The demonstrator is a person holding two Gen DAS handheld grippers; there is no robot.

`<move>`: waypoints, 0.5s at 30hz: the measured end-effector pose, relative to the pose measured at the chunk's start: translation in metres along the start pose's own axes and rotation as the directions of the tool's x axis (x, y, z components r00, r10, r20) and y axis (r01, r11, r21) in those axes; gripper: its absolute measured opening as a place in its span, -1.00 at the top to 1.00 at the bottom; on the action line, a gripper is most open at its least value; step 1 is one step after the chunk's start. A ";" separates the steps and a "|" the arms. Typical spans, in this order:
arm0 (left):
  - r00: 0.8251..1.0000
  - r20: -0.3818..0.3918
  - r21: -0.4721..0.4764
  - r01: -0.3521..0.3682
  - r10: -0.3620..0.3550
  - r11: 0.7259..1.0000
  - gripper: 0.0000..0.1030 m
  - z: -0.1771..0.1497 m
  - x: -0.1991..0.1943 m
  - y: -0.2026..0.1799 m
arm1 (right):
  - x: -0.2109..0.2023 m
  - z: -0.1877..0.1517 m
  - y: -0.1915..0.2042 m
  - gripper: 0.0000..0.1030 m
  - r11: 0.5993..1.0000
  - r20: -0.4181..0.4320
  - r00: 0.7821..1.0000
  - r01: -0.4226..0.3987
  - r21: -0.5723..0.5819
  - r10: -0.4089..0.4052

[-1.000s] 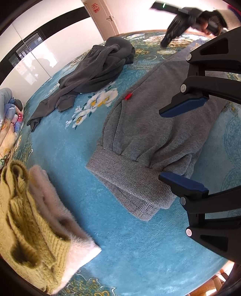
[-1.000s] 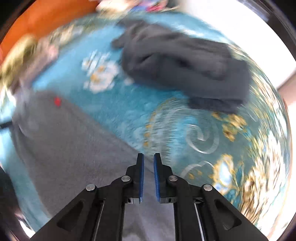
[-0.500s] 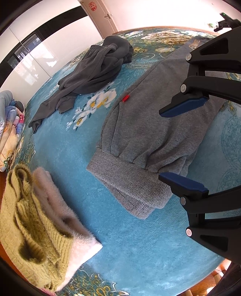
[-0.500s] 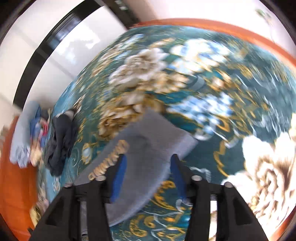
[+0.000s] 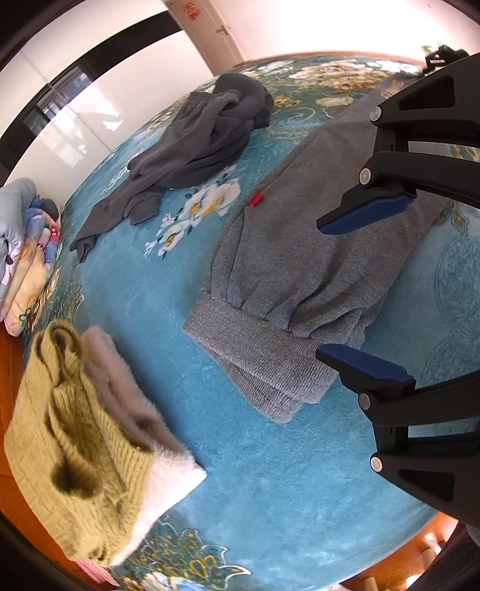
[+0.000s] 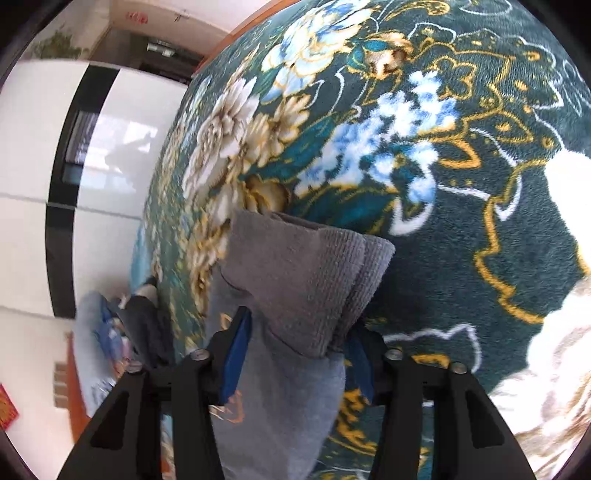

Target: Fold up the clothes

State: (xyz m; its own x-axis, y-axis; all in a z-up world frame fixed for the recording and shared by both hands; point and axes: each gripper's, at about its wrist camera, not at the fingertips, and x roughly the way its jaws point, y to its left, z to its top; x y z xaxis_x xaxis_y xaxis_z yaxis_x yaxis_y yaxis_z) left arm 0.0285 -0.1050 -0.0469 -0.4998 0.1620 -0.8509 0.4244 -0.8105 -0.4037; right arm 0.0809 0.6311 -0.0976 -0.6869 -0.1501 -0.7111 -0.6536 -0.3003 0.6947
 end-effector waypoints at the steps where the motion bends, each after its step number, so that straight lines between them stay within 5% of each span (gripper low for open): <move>1: 1.000 0.000 -0.001 0.001 -0.001 1.000 -0.27 0.000 0.000 -0.001 | -0.001 0.001 0.001 0.50 1.000 0.005 1.000 -0.006 0.019 0.006; 2: 1.000 0.001 -0.002 0.001 -0.001 1.000 -0.27 -0.001 0.000 -0.001 | -0.002 0.001 0.003 0.64 1.000 0.005 1.000 -0.002 0.015 0.002; 8: 1.000 -0.004 0.030 -0.012 0.012 0.999 -0.27 -0.004 0.003 -0.008 | -0.028 -0.018 0.064 0.67 0.973 0.047 0.998 -0.030 -0.230 0.042; 12: 1.000 -0.004 0.028 -0.011 0.012 1.000 -0.27 -0.004 0.003 -0.007 | -0.052 -0.052 0.128 0.66 0.876 0.063 0.994 -0.047 -0.479 0.088; 15: 1.000 -0.002 0.006 -0.003 0.003 1.000 -0.27 -0.003 0.003 -0.003 | -0.052 -0.102 0.184 0.67 0.754 0.039 0.991 -0.070 -0.653 0.125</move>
State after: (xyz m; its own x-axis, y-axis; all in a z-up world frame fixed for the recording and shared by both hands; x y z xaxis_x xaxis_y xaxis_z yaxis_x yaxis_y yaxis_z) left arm 0.0284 -0.1007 -0.0492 -0.4969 0.1612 -0.8527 0.4211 -0.8144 -0.3993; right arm 0.0284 0.4878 0.0564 -0.7752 -0.1501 -0.6137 -0.2370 -0.8313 0.5027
